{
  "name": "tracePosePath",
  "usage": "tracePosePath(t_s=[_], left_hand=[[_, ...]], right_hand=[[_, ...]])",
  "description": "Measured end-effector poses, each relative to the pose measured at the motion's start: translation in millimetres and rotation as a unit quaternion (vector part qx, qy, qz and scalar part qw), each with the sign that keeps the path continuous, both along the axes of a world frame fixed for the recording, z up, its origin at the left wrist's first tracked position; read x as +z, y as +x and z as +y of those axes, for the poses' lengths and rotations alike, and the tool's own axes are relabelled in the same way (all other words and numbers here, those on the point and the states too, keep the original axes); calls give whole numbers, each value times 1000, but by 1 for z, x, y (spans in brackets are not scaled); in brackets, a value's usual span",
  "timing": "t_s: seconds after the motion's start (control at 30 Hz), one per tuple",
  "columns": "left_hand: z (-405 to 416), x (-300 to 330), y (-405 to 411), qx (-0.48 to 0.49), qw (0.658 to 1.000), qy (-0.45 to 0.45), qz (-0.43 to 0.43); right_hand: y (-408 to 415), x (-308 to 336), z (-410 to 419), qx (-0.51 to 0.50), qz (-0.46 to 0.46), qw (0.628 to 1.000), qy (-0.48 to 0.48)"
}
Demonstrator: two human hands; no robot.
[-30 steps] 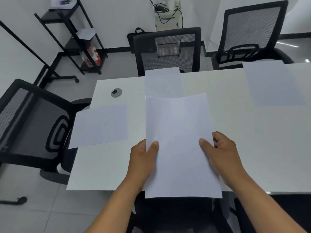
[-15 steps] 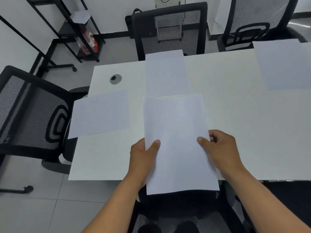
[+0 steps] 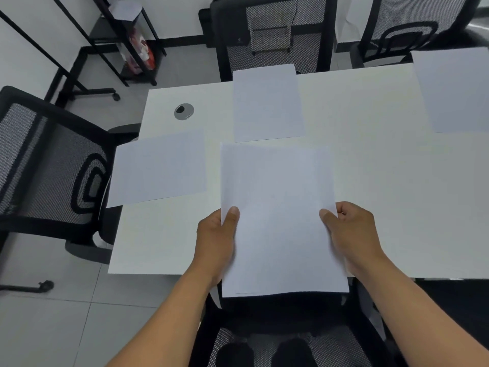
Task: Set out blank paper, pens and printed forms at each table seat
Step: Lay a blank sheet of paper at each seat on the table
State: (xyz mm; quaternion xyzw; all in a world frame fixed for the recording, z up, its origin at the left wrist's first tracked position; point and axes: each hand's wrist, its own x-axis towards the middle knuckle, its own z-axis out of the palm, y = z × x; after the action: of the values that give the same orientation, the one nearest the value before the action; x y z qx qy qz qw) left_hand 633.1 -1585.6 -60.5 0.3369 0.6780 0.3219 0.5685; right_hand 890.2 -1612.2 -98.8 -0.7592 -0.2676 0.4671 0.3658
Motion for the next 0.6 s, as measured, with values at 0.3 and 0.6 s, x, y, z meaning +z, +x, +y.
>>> tracePosePath(t_s=[0.3,0.6], left_hand=[[6,9,-13,12,1000,9,6],[33,38,-47,21,995,83,55]], right_hand=[[7,-20,-4,-22,-83,996,-33],[11,-29,-3,-5,-175,982,-67]])
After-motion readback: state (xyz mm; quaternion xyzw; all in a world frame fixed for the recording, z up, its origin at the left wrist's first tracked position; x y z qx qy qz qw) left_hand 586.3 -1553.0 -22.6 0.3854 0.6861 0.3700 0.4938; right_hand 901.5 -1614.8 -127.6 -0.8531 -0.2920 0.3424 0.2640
